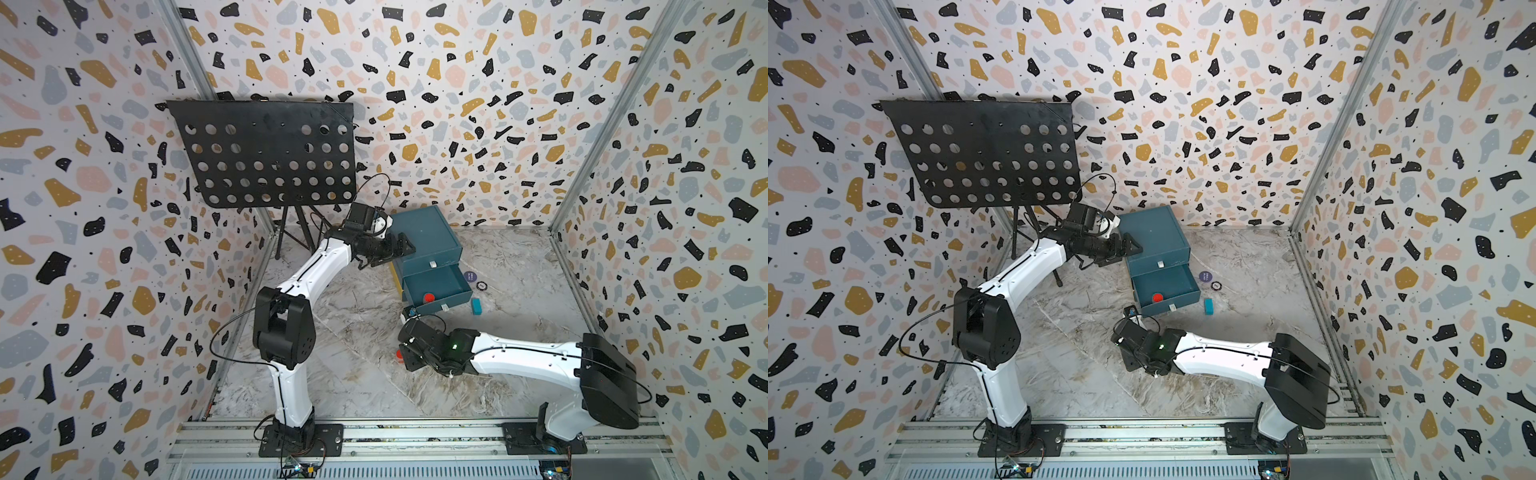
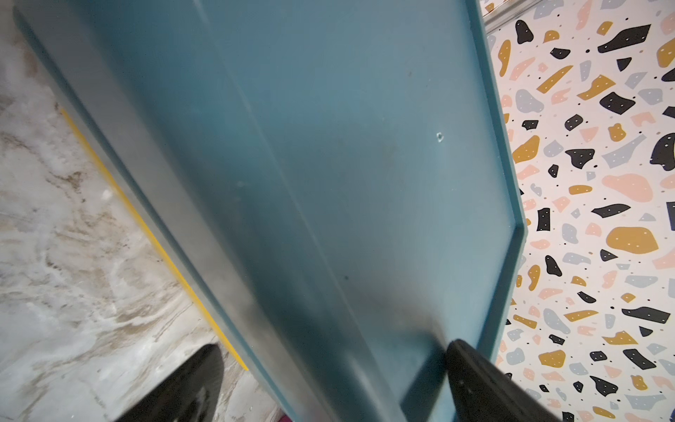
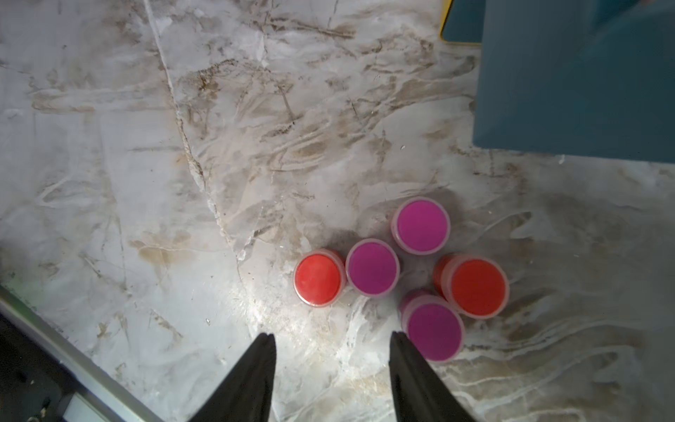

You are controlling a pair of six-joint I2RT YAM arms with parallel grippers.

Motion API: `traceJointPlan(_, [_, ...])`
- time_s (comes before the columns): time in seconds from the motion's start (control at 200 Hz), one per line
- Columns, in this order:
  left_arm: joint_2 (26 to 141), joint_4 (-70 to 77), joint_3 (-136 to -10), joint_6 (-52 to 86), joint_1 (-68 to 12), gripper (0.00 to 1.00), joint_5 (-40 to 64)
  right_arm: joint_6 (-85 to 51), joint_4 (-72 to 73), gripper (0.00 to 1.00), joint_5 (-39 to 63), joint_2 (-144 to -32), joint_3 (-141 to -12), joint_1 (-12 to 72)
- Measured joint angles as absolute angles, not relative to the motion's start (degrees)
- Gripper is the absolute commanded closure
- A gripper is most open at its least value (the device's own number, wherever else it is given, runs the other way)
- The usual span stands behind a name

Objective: Put the paint cans in the drawer according to color
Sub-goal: Pick up the paint can at the center of the board.

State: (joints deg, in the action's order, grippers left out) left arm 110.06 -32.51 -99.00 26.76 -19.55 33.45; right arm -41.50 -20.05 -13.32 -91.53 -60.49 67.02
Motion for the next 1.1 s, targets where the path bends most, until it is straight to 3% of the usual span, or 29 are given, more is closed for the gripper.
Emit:
traceJointPlan(0.806, [109.9,-32.5,-99.0,26.8,-19.6,0.02,33.5,-46.7,-16.4,0.45,-11.0,-104.3,-65.8,67.2])
traceJointPlan(0.901, [109.9,-32.5,-98.9,26.8,-19.5,0.02,33.5,-46.7,-16.2,0.49,-10.9,-105.0,-66.0,67.2])
traceJointPlan(1.101, [109.8,-32.5,-98.8,26.8,-19.5,0.02,33.5,-46.9,-15.5,0.72,-11.2,-106.0,-66.0,67.3])
